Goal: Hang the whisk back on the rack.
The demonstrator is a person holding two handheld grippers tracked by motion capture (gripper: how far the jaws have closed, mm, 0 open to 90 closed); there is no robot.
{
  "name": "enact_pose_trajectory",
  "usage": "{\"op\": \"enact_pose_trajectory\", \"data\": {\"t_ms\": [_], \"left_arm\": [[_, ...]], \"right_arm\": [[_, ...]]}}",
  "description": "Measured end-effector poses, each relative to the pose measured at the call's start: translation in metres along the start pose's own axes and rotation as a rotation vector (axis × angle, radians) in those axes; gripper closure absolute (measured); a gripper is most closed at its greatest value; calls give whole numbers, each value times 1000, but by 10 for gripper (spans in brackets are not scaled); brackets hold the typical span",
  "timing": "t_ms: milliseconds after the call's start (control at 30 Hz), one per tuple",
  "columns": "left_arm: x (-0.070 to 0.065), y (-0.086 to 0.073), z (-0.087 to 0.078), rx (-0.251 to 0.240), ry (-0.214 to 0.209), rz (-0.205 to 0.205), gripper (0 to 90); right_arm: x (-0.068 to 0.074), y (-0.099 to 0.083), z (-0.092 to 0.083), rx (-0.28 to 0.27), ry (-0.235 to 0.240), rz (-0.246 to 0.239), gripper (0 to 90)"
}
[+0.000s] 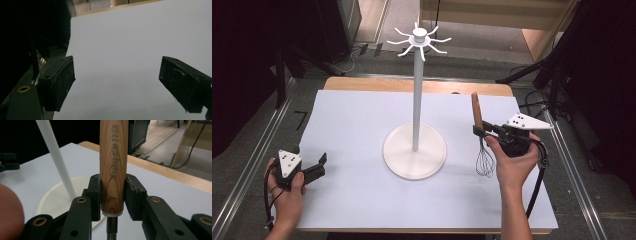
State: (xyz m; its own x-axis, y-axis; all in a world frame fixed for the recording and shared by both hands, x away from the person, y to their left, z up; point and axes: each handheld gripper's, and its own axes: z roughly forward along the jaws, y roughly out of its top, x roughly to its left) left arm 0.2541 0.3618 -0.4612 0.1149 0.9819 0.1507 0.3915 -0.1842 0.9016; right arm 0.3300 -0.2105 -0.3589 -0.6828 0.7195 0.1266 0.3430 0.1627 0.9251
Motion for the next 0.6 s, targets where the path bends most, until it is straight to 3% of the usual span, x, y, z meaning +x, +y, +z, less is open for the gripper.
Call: {"op": "enact_pose_trajectory", "data": {"t_ms": [167, 233, 333, 600], "left_arm": [[0, 0, 0, -1, 0, 0, 142], [0, 0, 0, -4, -1, -3, 142], [0, 0, 0, -4, -3, -4, 142], [1, 0, 0, -3, -2, -9, 141]], "right_arm": [[6, 3, -2, -34, 15, -14, 704], [12, 6, -6, -69, -16, -43, 703], [15, 9, -8, -92, -17, -47, 703], [19, 12, -11, -179, -6, -22, 702]]}}
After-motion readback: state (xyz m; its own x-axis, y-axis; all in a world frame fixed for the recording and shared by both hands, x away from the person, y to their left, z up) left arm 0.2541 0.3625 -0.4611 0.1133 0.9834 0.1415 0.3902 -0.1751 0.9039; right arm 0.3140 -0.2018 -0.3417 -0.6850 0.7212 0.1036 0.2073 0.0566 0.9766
